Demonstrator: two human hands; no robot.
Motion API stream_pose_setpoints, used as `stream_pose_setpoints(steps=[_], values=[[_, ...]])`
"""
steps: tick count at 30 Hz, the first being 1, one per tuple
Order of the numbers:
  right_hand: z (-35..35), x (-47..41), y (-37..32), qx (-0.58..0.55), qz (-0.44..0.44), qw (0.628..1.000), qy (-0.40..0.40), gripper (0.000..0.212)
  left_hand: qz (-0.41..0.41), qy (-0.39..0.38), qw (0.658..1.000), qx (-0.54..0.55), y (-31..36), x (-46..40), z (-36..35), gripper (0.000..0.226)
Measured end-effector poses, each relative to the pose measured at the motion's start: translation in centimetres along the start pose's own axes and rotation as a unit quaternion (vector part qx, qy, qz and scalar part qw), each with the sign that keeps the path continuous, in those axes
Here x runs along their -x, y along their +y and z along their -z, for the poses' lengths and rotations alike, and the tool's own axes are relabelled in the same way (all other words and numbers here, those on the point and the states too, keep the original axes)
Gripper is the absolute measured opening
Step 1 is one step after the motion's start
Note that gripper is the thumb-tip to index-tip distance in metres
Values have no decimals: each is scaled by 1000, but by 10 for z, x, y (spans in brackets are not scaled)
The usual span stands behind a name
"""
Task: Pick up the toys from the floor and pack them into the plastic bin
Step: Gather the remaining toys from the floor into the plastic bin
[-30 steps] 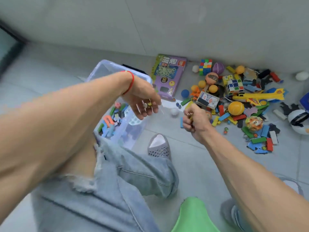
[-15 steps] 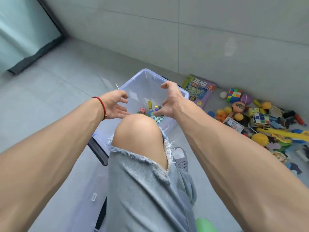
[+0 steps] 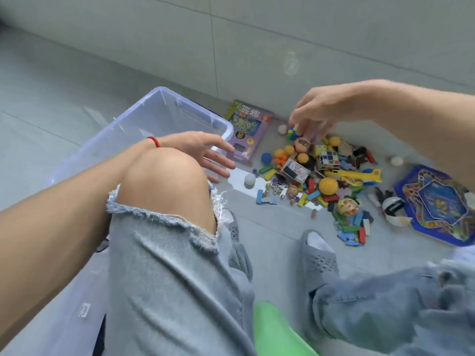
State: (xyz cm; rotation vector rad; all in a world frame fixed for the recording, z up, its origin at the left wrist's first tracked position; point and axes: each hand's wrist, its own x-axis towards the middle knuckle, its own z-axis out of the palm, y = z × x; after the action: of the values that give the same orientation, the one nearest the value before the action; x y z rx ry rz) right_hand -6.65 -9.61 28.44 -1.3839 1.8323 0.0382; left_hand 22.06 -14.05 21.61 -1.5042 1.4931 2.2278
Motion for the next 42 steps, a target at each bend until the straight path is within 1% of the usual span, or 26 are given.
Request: stream_pose_setpoints(steps=[2, 4, 5, 8, 11, 14, 16, 18, 20, 21, 22, 23, 25, 27, 28, 30, 32, 33, 35, 36, 37, 38, 39, 40, 41, 42], values=[[14, -3, 21, 77, -21, 997, -15, 25, 17, 3, 998, -55, 1, -12, -11, 37], [19, -11, 42, 127, -23, 990, -49, 23, 27, 13, 995, -92, -2, -24, -15, 46], [17, -19, 53, 139, -11, 988, -72, 22, 25, 21, 994, -106, -6, -30, -16, 48], [-8, -51, 81, 194, 49, 972, -125, 26, 20, 47, 985, -164, -23, -54, -20, 38], [-58, -93, 108, 246, 105, 955, -126, 31, 45, 68, 960, -268, -45, -94, -26, 46], [-124, -130, 134, 247, 144, 955, -82, 27, 26, 100, 915, -390, -72, -142, -39, 54], [-167, -149, 151, 232, 149, 961, -34, 27, -23, 152, 888, -433, -92, -178, -52, 55], [-202, -157, 161, 217, 137, 966, 11, 27, -91, 201, 862, -457, -109, -211, -62, 56], [-227, -156, 165, 218, 131, 965, 58, 29, -137, 233, 815, -513, -118, -234, -67, 60], [-238, -154, 168, 217, 139, 962, 90, 30, -146, 240, 790, -545, -123, -246, -66, 62], [-249, -154, 170, 216, 148, 958, 118, 30, -151, 239, 775, -565, -126, -255, -66, 61], [-258, -155, 172, 218, 156, 953, 139, 29, -147, 232, 772, -573, -130, -262, -66, 57], [-274, -160, 176, 229, 168, 946, 160, 27, -149, 232, 775, -569, -138, -273, -66, 40], [-285, -164, 177, 230, 179, 941, 170, 29, -174, 247, 774, -556, -145, -278, -65, 22], [-288, -165, 177, 231, 180, 939, 181, 30, -190, 260, 774, -545, -148, -279, -64, 18], [-293, -167, 178, 251, 176, 929, 208, 35, -216, 282, 780, -515, -150, -277, -66, 17], [-296, -169, 179, 259, 181, 918, 240, 34, -248, 286, 779, -500, -152, -271, -70, 18], [-296, -169, 180, 243, 191, 915, 260, 29, -256, 281, 782, -494, -152, -268, -73, 20], [-292, -165, 180, 154, 202, 926, 280, 21, -236, 263, 799, -486, -151, -263, -77, 23], [-286, -161, 180, 85, 186, 938, 281, 20, -213, 253, 805, -492, -150, -262, -80, 25], [-280, -155, 180, 2, 152, 946, 287, 20, -190, 244, 803, -509, -149, -262, -82, 31], [-273, -150, 180, -92, 101, 947, 290, 19, -173, 237, 793, -534, -147, -262, -85, 39], [-267, -146, 182, -193, 45, 936, 291, 16, -161, 229, 781, -559, -146, -263, -87, 45], [-260, -141, 183, -300, 0, 910, 286, 13, -150, 225, 770, -578, -145, -264, -89, 49], [-253, -138, 187, -393, -28, 874, 284, 10, -139, 226, 762, -591, -144, -265, -91, 50], [-247, -134, 191, -453, -43, 843, 286, 8, -130, 229, 757, -598, -144, -267, -93, 48]])
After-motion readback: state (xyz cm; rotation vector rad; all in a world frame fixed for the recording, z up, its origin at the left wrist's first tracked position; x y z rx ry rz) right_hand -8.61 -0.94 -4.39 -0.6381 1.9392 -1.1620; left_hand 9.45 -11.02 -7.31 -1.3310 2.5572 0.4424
